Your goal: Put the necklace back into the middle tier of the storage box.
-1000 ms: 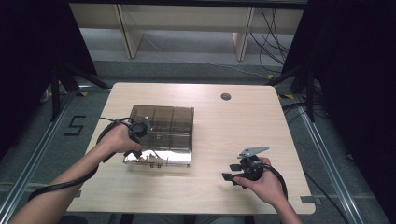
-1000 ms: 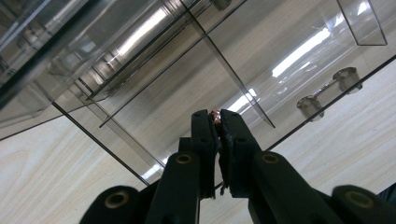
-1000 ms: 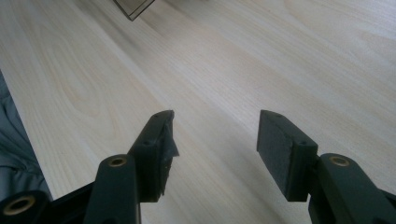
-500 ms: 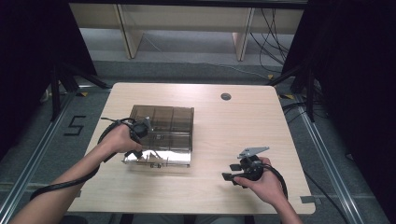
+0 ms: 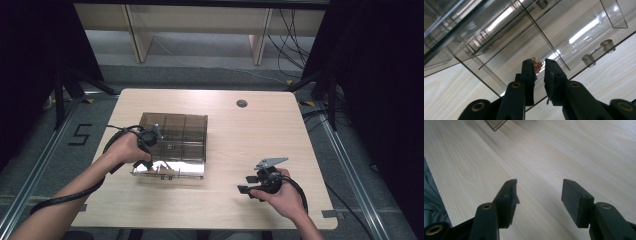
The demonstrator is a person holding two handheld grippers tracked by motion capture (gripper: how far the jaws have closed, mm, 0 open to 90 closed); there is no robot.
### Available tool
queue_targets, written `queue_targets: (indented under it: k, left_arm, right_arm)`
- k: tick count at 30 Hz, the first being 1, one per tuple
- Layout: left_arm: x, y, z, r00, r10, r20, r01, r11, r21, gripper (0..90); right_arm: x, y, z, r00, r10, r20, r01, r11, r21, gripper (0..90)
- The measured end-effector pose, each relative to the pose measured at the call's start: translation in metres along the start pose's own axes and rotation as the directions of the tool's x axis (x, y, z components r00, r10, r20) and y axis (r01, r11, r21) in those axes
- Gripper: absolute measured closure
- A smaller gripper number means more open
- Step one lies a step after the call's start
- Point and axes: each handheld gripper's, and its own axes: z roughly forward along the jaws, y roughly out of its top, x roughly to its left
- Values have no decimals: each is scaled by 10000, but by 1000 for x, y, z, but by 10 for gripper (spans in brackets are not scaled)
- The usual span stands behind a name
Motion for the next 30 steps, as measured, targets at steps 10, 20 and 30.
queue_targets:
  k: [10,20,30]
  left_arm:
    - [-1,-19,-21,9995,60,-318,-94,9938,-1107,574]
    - [3,-55,-40,9986,296,-435,-375,9802,-1942,502]
    - [12,-98,-28,9987,-450,-256,363,9612,-2734,431]
  right_arm:
    - [0,0,0,10000,6,0,-6,10000,7,465]
    - [1,-1,2,10000,97,-15,-98,9999,-98,465]
    - [1,0,1,10000,52,-18,-51,10000,61,465]
